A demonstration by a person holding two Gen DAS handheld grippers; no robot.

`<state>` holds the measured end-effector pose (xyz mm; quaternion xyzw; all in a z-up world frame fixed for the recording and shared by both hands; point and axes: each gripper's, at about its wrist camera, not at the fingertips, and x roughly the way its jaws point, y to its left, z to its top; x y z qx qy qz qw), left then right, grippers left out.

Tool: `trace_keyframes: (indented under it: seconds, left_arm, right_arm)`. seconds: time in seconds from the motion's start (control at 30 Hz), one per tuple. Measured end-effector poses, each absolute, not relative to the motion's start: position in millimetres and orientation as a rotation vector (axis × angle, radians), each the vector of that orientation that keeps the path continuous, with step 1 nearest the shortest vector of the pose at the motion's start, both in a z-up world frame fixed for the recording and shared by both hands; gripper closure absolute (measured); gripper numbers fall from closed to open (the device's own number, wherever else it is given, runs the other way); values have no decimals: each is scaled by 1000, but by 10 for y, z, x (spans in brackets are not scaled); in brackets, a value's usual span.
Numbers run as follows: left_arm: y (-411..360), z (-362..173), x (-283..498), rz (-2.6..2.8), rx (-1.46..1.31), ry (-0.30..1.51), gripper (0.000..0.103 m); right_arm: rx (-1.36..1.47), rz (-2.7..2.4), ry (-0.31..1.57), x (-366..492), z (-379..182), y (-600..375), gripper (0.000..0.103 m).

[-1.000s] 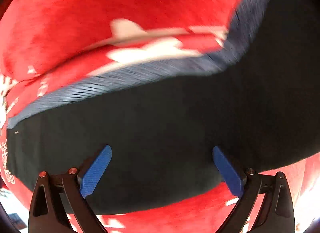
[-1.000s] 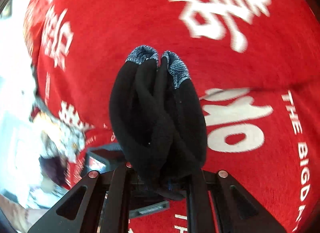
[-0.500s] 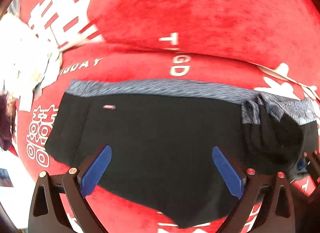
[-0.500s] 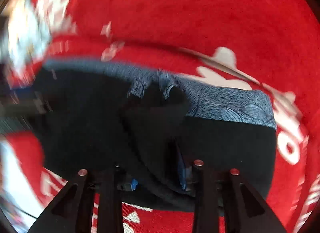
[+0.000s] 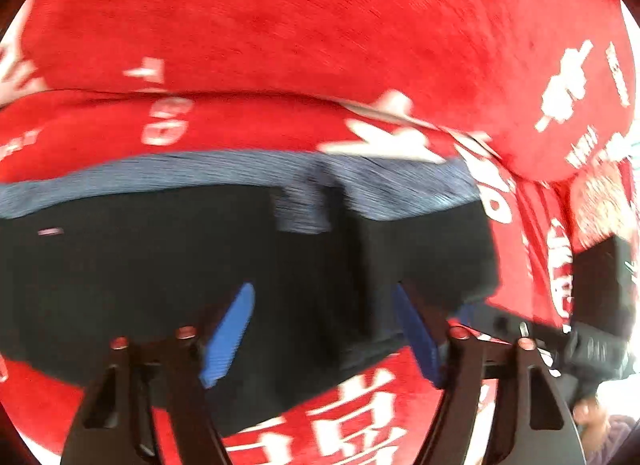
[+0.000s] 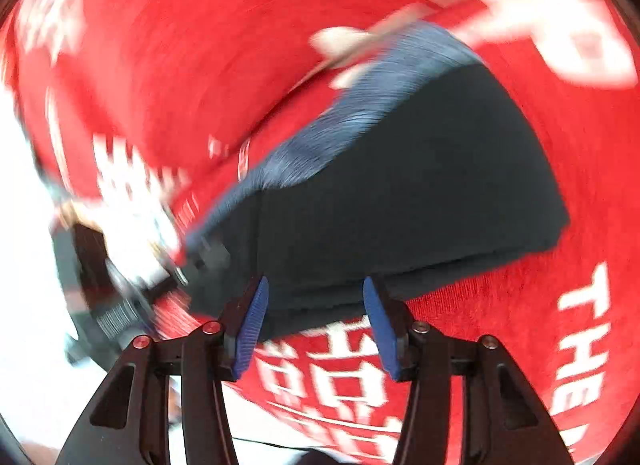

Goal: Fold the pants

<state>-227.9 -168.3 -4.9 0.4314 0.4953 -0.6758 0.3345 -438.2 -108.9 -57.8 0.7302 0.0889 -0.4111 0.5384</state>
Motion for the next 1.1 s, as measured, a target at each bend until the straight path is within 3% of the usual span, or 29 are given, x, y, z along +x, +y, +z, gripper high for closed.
trace_keyframes:
  seconds: [0.07,0.1,0.2,0.23,0.27,0.3,0.5,0.53,0.57,0.6,0.7,0.77,0.8,0.97,1.1]
  left_arm:
    - [-1631,-152,-2533,-1789,1171,1317,31]
    - [-1618,-220,-2606,-1795,1189,1339,40]
    - [-1566,-341,-2763,-1786,1229,1369,53]
    - [-1555,-367,-2798,-1779,1238,1356,58]
    - [-1552,-381,-2824,-1773,1253,1346,72]
    - [-1559,-378,-2824,-1772,1255,1351,73]
    - [-1484,-67,-2658,-1772,1210,1234,70]
    - [-1458,-93,-2589,-1724,1223,1189,64]
    - [-1453,-139,-2518,-1680,1235,1173,39]
    - [-1445,-185,-2451,-1642,1236,1179,28]
    - [-1427,-233,-2296,-1608,1219,1226,28]
    - [-1411,-243,-2215,-1601,1212,1217,28]
    - [-1401,-261,-2189,-1589,1214,1214,28]
    - [-1330,-245,-2071,-1547,1199,1248,28]
    - [-1282,-191,-1983,-1554,1190,1231,28]
  right_arm:
    - [1833,-984,129,-4518,-749,-1049,48]
    - [1878,-988,100,-4558,-842,-1018,48]
    - [1916,-997,24,-4600,-948,-1012,49]
    - [1928,-1005,6,-4624,-1002,-1013,55]
    - [1945,-1014,-21,-4647,-1047,-1005,81]
    - [1965,-1024,-39,-4662,-1091,-1016,98]
    - [1889,-977,5,-4560,-805,-1091,98]
    - [1894,-970,23,-4512,-815,-1082,99]
    - [1913,-971,62,-4450,-895,-1079,98]
    - [1936,-993,106,-4403,-1015,-1071,98]
    - [1980,-975,4,-4427,-1159,-1040,93]
    - [1965,-916,-27,-4404,-1100,-993,57]
    - [1949,-882,-25,-4367,-1043,-956,52]
    - [2006,-865,-18,-4261,-1106,-891,52]
    - [2052,-878,-121,-4228,-1265,-871,51]
